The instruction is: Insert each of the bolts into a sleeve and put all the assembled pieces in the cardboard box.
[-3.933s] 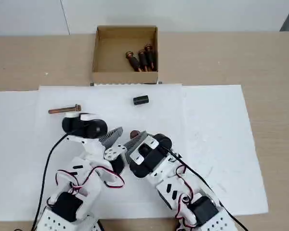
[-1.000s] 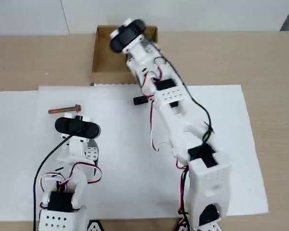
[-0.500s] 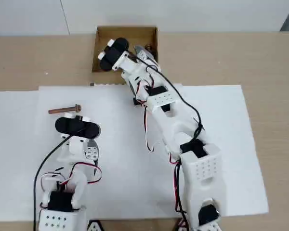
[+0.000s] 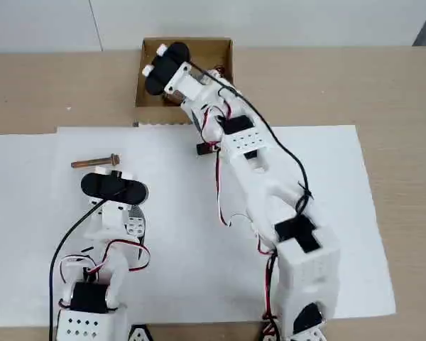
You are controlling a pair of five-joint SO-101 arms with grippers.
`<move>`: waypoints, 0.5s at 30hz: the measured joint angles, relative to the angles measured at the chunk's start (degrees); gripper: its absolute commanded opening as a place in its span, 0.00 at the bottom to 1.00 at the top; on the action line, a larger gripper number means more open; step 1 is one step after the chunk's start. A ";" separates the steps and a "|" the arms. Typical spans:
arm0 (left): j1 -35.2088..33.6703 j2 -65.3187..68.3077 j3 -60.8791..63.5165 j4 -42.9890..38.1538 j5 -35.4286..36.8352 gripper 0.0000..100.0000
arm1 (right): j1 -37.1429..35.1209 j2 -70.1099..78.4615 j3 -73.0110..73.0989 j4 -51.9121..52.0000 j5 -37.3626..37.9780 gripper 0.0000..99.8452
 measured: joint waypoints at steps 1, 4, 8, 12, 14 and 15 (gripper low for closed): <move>0.00 0.00 0.00 0.00 0.00 0.01 | 0.18 -1.49 0.00 1.58 -1.14 0.00; 0.00 0.00 0.00 0.00 0.00 0.01 | 0.88 -5.36 0.00 6.42 -4.40 0.00; 0.00 0.00 0.00 0.00 0.00 0.01 | 1.93 -8.79 0.00 14.77 -8.53 0.00; 0.00 0.00 0.00 0.00 0.00 0.01 | 2.02 -11.08 0.00 24.97 -10.46 0.00; 0.00 0.00 0.00 0.00 0.00 0.01 | 1.85 -11.87 0.00 29.98 -10.29 0.00; 0.00 0.00 0.00 0.00 0.00 0.01 | 1.85 -12.22 0.00 32.18 -9.41 0.00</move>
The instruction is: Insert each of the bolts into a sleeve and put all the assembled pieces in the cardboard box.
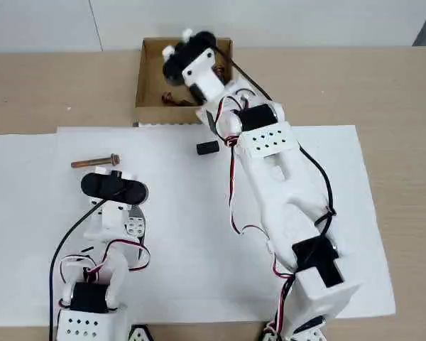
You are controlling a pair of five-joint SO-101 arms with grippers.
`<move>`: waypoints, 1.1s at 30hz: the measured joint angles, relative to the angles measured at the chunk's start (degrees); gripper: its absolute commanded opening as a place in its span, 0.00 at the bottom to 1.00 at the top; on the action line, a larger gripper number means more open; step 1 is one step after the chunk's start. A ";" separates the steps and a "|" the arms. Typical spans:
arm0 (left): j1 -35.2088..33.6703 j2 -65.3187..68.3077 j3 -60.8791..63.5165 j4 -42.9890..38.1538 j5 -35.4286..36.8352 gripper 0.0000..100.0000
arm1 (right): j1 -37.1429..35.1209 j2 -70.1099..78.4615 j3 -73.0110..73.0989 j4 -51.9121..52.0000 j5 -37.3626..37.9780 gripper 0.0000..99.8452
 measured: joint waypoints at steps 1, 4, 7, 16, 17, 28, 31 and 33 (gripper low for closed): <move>0.00 0.00 0.00 0.00 0.00 0.01 | 0.09 0.00 0.00 2.11 1.05 0.00; 0.00 0.00 0.00 0.00 0.00 0.01 | -0.09 0.00 0.00 7.56 3.87 0.00; 0.00 0.00 0.00 0.00 0.00 0.01 | -0.53 0.00 0.00 11.69 6.95 0.00; 0.00 0.00 0.00 0.00 0.00 0.01 | -0.53 0.00 0.00 14.51 17.05 0.19; 0.00 0.00 0.00 0.00 0.00 0.01 | -0.53 0.44 0.00 14.59 17.58 0.18; 0.00 0.00 0.00 0.00 0.00 0.01 | -0.70 6.95 -0.09 14.59 30.86 0.16; 0.00 0.00 0.00 0.00 0.00 0.01 | -1.32 8.44 -0.09 13.63 34.64 0.16; 0.00 0.00 0.00 0.00 0.00 0.01 | -1.58 8.97 -0.09 12.31 36.57 0.16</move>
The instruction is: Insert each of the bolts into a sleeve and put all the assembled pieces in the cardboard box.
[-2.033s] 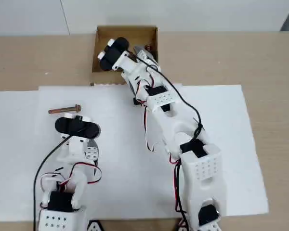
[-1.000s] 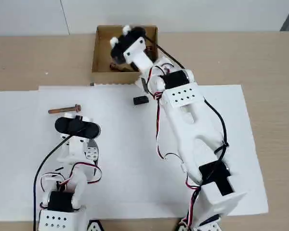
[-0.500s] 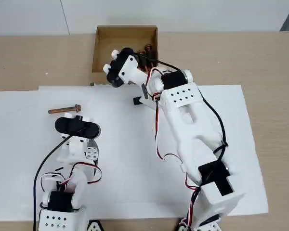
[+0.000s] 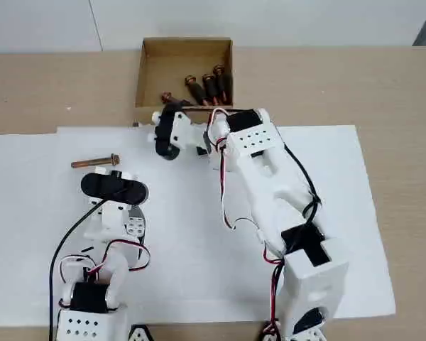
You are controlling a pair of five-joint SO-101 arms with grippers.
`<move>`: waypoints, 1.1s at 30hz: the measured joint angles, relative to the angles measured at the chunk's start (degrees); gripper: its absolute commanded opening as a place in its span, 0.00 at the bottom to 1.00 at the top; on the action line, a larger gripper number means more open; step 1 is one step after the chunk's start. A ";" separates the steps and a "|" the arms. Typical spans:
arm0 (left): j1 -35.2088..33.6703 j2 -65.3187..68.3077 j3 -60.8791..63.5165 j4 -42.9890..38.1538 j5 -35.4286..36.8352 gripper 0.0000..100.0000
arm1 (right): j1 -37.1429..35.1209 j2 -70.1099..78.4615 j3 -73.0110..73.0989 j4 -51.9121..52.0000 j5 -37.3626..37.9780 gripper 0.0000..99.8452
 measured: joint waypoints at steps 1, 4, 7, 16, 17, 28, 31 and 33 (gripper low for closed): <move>0.00 0.00 0.00 0.00 0.00 0.01 | -0.18 0.26 0.00 -0.62 0.88 0.16; 0.00 0.00 0.00 0.00 0.00 0.01 | -0.79 1.32 0.00 -2.29 3.34 0.16; 0.00 0.00 0.00 0.00 0.00 0.01 | -1.05 2.55 0.00 -4.31 5.27 0.16; 0.00 0.00 0.00 0.00 0.00 0.01 | -1.41 6.68 0.00 -9.76 10.02 0.16; 0.00 0.00 0.00 0.00 0.00 0.01 | -1.49 7.12 0.00 -10.11 10.20 0.16; 0.00 0.00 0.00 0.00 0.00 0.01 | -1.23 11.52 -0.97 -12.22 10.73 0.08; 0.00 0.00 0.00 0.00 0.00 0.01 | -1.23 11.87 -1.23 -12.22 10.73 0.01; 0.00 0.00 0.00 0.00 0.00 0.01 | -1.41 11.87 -1.67 -12.22 10.73 0.00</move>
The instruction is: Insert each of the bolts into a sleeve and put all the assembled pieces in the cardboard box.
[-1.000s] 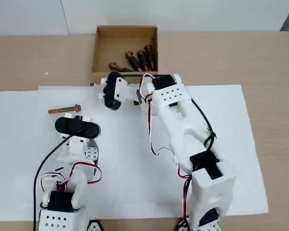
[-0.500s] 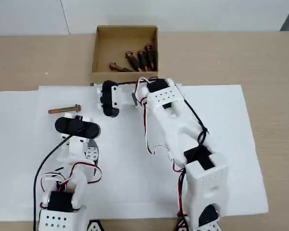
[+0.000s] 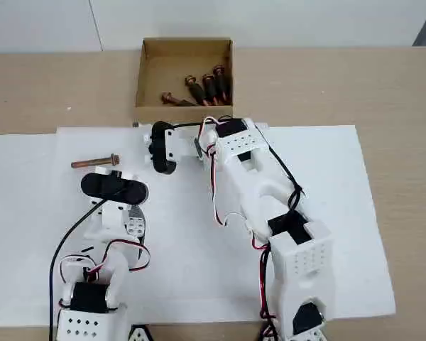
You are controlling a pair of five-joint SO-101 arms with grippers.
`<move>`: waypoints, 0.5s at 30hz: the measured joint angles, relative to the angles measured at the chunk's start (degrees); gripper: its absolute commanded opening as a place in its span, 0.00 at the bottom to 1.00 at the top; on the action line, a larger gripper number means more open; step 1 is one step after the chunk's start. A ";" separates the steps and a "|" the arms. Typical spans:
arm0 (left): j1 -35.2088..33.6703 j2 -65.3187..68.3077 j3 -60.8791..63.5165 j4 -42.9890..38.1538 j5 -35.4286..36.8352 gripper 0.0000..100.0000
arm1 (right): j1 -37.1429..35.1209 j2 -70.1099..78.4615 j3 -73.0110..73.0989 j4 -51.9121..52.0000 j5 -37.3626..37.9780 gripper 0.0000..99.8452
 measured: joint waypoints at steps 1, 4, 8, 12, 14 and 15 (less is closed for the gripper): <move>0.00 0.00 0.00 0.00 0.00 0.01 | -0.09 0.09 -0.09 0.00 0.00 0.00; 0.00 0.00 0.00 0.00 0.00 0.01 | -0.09 0.09 -0.09 0.00 0.00 0.00; 0.00 0.00 0.00 0.00 0.00 0.01 | -0.09 0.09 -0.09 0.00 0.00 0.00; 0.00 0.00 0.00 0.00 0.00 0.01 | -0.18 -1.14 -0.62 1.05 -1.41 0.00; 0.00 0.00 0.00 0.00 0.00 0.01 | -0.44 -2.20 -1.49 3.52 -3.69 0.00; 0.00 0.00 0.00 0.00 0.00 0.01 | -0.88 -3.34 -1.76 5.10 -4.75 0.00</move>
